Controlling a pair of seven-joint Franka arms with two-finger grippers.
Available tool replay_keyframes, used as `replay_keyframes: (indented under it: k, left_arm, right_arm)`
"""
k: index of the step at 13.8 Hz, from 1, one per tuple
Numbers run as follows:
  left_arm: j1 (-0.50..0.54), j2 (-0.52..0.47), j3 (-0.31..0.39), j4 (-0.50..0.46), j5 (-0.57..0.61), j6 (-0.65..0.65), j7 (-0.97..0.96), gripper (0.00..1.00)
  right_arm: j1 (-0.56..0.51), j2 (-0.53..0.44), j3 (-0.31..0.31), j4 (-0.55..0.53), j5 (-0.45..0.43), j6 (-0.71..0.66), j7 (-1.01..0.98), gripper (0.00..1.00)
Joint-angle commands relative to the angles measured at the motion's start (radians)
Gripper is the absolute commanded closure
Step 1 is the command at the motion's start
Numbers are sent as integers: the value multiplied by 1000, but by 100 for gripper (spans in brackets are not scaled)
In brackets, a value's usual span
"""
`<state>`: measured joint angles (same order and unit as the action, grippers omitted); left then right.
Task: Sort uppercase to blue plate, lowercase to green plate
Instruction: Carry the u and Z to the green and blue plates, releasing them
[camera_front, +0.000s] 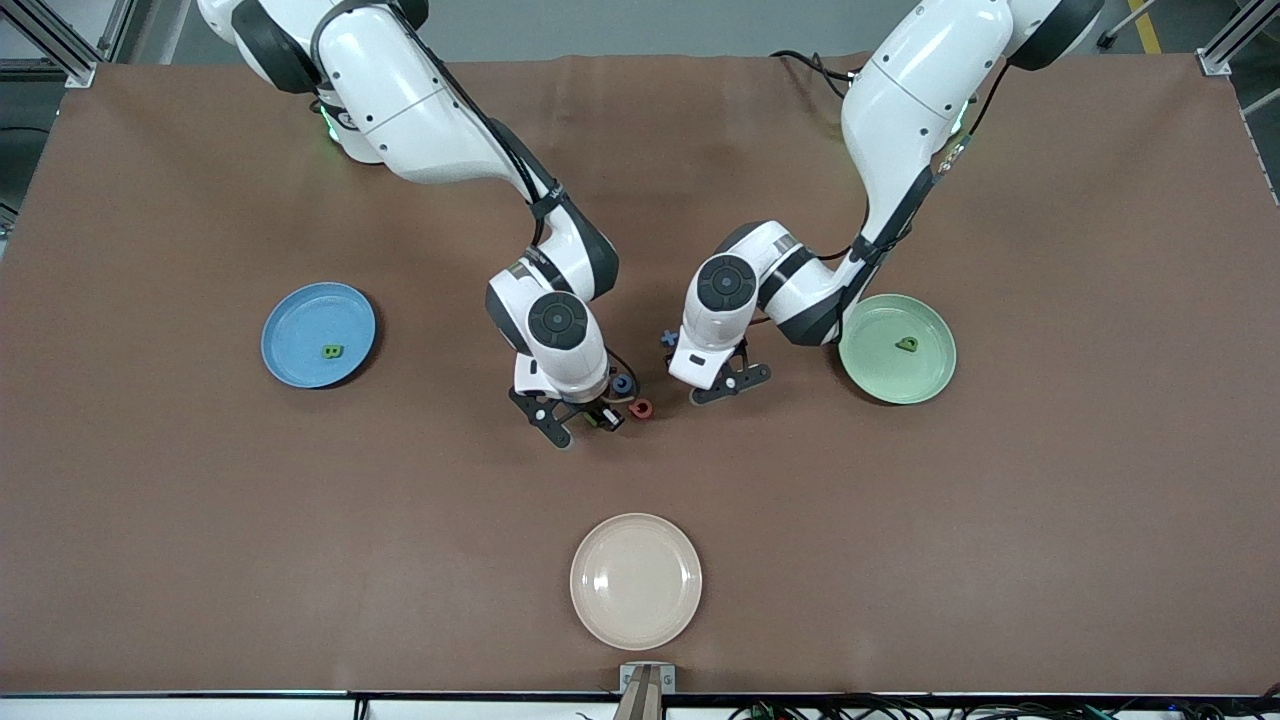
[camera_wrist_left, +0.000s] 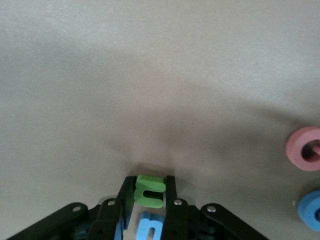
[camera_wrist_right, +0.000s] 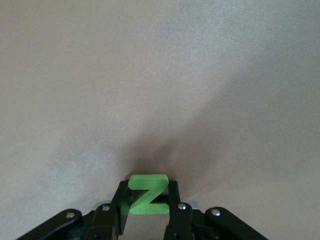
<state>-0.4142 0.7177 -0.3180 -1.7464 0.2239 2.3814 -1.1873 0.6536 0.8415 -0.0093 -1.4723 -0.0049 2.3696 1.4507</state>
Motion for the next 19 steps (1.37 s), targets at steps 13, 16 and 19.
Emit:
replay_keyframes:
  k: [13, 16, 19]
  left_arm:
    - [360, -379, -128, -413, 18, -48, 286, 94]
    - [532, -423, -217, -488, 23, -39, 398, 94]
    - [658, -452, -257, -557, 25, 7, 512, 94]
  right_arm:
    - [-317, -453, -21, -423, -130, -268, -699, 100]
    - [-409, -614, -20, -620, -130, -202, -844, 100]
    - [-486, -725, -20, -744, -130, -181, -958, 100]
